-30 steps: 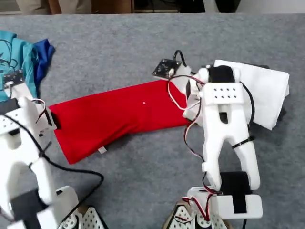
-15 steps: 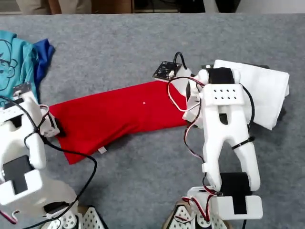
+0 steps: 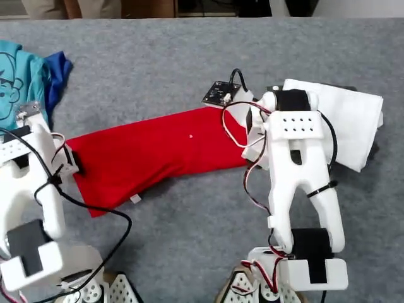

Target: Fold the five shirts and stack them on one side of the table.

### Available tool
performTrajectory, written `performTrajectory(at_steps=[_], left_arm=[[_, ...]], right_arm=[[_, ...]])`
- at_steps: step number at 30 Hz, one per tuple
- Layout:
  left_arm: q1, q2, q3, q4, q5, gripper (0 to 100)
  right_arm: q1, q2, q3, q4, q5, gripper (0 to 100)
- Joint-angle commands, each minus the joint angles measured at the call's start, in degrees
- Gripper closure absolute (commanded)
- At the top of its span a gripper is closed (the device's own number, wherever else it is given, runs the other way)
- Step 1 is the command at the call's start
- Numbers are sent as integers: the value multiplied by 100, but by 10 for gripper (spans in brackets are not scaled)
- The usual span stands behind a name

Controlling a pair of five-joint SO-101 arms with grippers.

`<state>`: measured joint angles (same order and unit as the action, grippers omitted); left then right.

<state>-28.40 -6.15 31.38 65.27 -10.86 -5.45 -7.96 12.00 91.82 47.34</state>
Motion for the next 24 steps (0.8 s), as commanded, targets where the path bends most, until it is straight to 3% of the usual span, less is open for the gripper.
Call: performTrajectory(at_steps=[1, 14, 20, 24], left_arm=[[18, -338, -105, -149, 18, 791], [176, 585, 70, -492, 220, 791], [149, 1349, -220, -589, 826, 791], [176, 1604, -527, -378, 844, 856]], right_arm=[[31, -198, 13, 0, -53, 996], [31, -233, 13, 0, -44, 996], [31, -233, 13, 0, -44, 996], [31, -233, 13, 0, -44, 996]])
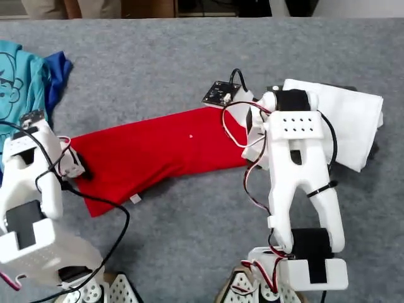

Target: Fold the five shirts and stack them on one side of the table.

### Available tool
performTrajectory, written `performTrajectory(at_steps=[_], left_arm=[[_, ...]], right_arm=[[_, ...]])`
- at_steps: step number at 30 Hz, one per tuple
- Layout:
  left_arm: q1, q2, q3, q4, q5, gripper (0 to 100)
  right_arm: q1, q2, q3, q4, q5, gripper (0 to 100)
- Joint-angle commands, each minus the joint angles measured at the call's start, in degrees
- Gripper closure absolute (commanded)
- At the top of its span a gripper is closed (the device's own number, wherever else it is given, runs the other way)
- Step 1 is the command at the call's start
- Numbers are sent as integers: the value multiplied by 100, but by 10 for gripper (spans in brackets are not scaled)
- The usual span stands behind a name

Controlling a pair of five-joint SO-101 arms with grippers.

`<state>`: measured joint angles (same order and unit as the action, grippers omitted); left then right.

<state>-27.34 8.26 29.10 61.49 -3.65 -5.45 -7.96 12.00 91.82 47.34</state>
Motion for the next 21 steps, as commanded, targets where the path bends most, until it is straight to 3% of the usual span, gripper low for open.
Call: performTrajectory(at_steps=[1, 6, 14, 21], left_arm=[[70, 207, -334, 0, 123, 881], [457, 338, -334, 0, 123, 984], [923, 321, -404, -26, 123, 982], [466, -347, -1222, 738, 88, 982]], right_arm=[[31, -233, 13, 0, -44, 996], [31, -233, -4, 0, -44, 996], [31, -268, -22, -202, -35, 996], [-145, -1332, -31, -774, -202, 996]])
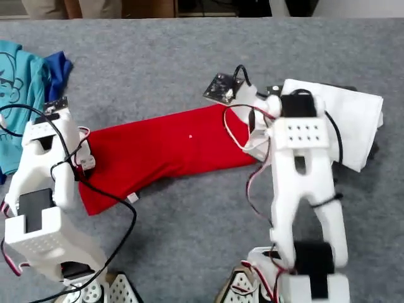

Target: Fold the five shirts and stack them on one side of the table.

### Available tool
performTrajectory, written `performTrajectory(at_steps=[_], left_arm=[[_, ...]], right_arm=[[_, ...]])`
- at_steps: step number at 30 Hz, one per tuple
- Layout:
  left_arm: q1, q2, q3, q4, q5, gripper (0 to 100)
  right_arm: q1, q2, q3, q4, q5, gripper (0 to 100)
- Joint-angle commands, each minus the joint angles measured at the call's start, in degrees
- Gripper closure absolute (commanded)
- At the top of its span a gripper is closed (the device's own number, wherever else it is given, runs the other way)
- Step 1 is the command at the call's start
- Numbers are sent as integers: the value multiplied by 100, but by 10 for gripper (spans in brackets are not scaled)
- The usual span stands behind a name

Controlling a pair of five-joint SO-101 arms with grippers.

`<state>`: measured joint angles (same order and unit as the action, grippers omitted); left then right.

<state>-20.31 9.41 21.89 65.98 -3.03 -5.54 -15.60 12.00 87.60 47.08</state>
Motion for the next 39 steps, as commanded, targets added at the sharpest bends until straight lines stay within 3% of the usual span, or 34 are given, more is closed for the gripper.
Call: performTrajectory(at_steps=[1, 5, 10, 15, 24, 32, 39], left_arm=[[-255, -611, -642, 475, -88, 982], [88, -1121, -1125, 1319, -589, 982], [976, -1516, -1626, 2092, -369, 982], [2295, -1516, -2295, 2716, 44, 982], [4316, -760, -3631, 2576, 870, 982], [4712, 884, -5064, 2022, 1196, 982], [5134, 2114, -6778, 2057, 1204, 982]], right_arm=[[-145, -708, -22, -642, -378, 996], [-101, -1086, 22, -2075, -1574, 996], [57, -1112, 13, -3851, -2690, 995], [980, -1112, 13, -4993, -3332, 995], [2809, -1130, -22, -5916, -3393, 994], [4224, -1138, -31, -6462, -3402, 994], [4673, -1095, -224, -6444, -3429, 994]])
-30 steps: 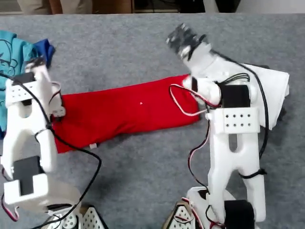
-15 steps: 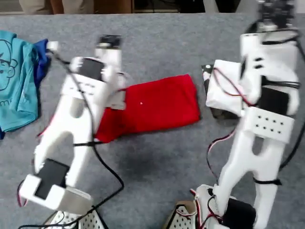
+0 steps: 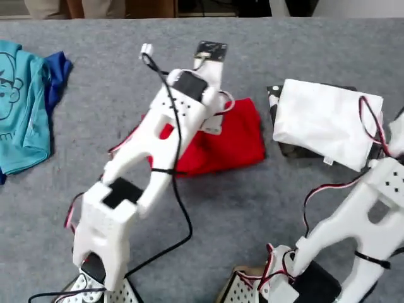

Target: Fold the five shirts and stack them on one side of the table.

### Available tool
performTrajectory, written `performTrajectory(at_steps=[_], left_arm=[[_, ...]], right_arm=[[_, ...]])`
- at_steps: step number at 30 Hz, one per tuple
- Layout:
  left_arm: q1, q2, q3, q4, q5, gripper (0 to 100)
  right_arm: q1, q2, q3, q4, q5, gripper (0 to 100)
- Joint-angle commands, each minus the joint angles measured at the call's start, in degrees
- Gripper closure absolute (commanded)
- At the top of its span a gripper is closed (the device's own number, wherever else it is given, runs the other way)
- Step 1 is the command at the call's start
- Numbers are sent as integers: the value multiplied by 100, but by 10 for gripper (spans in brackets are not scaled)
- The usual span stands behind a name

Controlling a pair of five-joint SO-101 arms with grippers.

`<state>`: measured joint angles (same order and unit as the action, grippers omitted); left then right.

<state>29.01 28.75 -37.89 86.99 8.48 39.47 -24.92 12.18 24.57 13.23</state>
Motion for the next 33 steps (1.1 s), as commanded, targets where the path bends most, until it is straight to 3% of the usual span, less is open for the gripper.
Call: performTrajectory(at_steps=[1, 18, 33], left_arm=[[264, 321, -1020, -44, 53, 982], [686, 2229, -3516, -79, 62, 982], [897, 2457, -3842, -255, 299, 982]], right_arm=[[171, -163, -242, -141, -26, 994], [119, -154, -224, -149, -9, 994], [-22, -154, -215, -141, 0, 994]])
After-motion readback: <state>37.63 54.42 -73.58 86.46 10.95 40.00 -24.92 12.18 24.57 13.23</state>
